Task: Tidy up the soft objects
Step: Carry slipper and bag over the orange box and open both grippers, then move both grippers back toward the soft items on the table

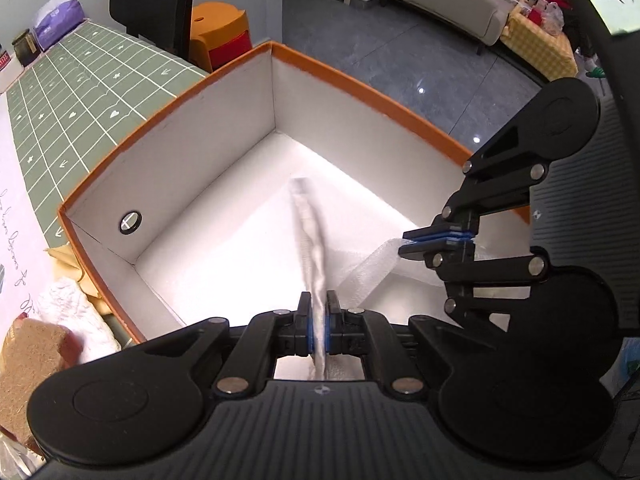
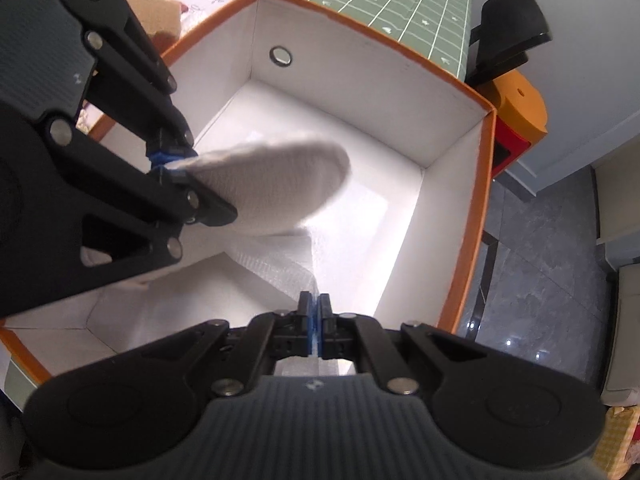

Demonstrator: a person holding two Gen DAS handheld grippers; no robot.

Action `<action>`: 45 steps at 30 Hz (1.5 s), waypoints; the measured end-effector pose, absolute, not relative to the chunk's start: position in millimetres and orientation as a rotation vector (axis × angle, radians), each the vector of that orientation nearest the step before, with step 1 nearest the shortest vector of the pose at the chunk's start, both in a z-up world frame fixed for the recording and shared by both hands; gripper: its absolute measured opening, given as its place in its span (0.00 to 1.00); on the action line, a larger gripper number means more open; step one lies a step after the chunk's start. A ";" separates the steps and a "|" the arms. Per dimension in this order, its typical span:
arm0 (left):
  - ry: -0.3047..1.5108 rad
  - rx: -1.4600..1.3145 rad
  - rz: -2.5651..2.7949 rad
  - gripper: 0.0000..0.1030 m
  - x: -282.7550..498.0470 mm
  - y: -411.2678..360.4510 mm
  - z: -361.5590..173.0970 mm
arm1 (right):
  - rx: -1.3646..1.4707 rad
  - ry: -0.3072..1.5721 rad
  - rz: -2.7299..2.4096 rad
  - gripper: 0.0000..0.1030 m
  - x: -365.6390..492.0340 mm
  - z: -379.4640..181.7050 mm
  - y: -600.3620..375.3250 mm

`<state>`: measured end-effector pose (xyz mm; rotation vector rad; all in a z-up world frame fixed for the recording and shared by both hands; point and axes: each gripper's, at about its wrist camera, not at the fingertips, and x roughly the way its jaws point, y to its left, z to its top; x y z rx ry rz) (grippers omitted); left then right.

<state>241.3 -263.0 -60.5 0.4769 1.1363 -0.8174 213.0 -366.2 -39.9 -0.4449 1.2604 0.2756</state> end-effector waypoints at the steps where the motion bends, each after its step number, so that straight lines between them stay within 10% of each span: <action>1: 1.138 0.473 -0.819 0.05 241.8 -262.5 -60.8 | -0.449 1.264 0.279 0.00 213.5 -42.0 -366.8; 7: 1.161 0.439 -0.814 0.09 245.0 -261.4 -60.4 | -0.456 1.286 0.296 0.05 210.2 -49.1 -366.6; 11: 1.163 0.426 -0.803 0.29 246.6 -260.2 -60.3 | -0.468 1.279 0.305 0.31 207.5 -50.1 -366.3; 26: 1.017 0.366 -0.837 0.69 219.7 -237.9 -12.1 | -0.515 1.227 0.301 0.40 196.7 -22.6 -350.7; 45: 0.866 0.380 -0.752 0.70 188.3 -176.4 39.5 | -0.483 1.072 0.278 0.41 175.1 38.1 -314.0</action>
